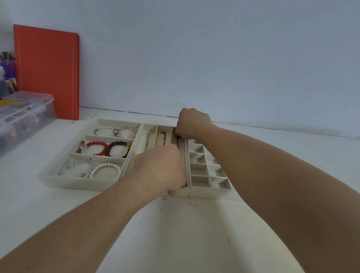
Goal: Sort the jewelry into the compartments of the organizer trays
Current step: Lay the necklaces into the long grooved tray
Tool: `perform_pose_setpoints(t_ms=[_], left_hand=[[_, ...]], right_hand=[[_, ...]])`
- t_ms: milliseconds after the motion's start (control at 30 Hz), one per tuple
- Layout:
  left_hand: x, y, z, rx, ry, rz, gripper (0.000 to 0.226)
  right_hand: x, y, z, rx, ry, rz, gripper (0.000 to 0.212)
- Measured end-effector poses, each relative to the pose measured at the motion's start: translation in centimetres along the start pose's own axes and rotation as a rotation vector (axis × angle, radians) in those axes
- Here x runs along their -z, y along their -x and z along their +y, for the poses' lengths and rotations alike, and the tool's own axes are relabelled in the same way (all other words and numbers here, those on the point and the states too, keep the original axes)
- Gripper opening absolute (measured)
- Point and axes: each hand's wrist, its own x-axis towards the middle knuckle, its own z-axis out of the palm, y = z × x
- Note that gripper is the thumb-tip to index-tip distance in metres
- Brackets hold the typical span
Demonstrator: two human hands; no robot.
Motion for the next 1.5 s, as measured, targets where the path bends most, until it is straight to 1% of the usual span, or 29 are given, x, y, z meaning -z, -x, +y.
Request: perform_pose_setpoints(t_ms=[533,733,800,900,1000,1333,1500], left_hand=[[0.1,-0.3,-0.1,0.016,0.004,-0.035,0.012],[0.1,-0.5,-0.4,0.016,0.049,-0.050,0.014],[0.2,-0.5,-0.4,0.015,0.046,-0.051,0.016],[0.2,-0.4,-0.2,0.018,0.003,-0.018,0.013],[0.0,-0.3,0.0,0.024,-0.023,-0.011,0.015],[-0.1,-0.6,-0.1,0.029,-0.005,-0.009,0.009],[0.0,-0.6,0.0,0.032,-0.005,-0.016,0.011]], right_hand=[[-0.1,0.6,-0.3,-0.011,0.009,0.078,0.024],[0.0,0.7,-0.3,-0.011,0.006,0.084,0.023],[0.4,0.7,-0.3,-0.020,0.003,0.073,0.023],[1.1,1.0,-0.4,-0.043,0.007,-0.003,0.021],[1.3,1.3,-0.5,-0.066,-0.013,-0.054,0.019],[1.0,1.3,-0.6,-0.085,-0.093,-0.034,0.024],[0.7,1.2,-0.6,-0.090,-0.097,-0.015,0.024]])
